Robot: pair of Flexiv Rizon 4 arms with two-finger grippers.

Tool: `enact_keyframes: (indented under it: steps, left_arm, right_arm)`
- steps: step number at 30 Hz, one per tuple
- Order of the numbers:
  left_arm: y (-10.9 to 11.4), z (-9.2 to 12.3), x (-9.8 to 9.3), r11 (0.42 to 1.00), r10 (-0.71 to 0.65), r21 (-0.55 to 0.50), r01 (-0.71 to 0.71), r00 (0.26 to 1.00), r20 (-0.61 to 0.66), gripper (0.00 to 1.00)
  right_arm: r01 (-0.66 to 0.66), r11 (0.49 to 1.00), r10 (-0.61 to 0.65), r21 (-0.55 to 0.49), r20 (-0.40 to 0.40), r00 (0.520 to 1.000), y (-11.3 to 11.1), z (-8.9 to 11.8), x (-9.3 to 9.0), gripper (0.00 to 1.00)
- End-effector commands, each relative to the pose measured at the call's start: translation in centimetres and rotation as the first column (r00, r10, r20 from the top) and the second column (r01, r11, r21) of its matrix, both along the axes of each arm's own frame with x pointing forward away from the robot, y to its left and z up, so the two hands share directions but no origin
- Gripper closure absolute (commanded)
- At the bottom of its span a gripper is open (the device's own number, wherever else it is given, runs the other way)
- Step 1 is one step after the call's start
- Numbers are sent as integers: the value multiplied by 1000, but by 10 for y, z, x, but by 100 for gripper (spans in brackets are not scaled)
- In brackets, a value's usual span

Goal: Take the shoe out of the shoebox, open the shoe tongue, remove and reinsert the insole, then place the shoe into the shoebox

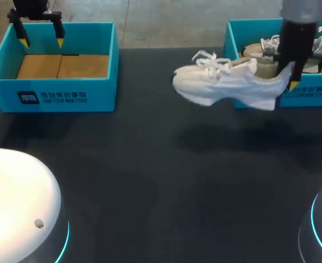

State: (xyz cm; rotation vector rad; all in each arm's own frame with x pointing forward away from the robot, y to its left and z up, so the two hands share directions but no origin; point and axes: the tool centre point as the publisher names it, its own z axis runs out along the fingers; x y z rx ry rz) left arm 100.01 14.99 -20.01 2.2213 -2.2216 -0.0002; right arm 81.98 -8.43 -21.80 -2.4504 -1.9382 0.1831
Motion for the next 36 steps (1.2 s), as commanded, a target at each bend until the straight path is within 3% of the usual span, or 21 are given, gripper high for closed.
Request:
enact_keyframes:
  steps: [1,7,10,26,30,36]
  left_arm:
    - [0,0,0,1000,0,0,0,1000,0,0]
    - [0,0,0,1000,0,0,0,1000,0,0]
    - [0,0,0,1000,0,0,0,1000,0,0]
    - [0,0,0,1000,0,0,0,1000,0,0]
    - [0,0,0,1000,0,0,0,1000,0,0]
    - [0,0,0,1000,0,0,0,1000,0,0]
  right_arm:
    - [-18,1000,18,-9,37,999,19,-17,-13,100]
    - [-42,999,42,-6,12,999,47,-43,-33,100]
    - [-60,997,59,46,26,998,58,-50,-44,100]
    - [-77,995,75,57,39,996,62,-49,-46,100]
    - [-95,995,95,3,20,995,83,-65,-57,100]
    - [-94,996,94,4,17,995,105,-90,-90,100]
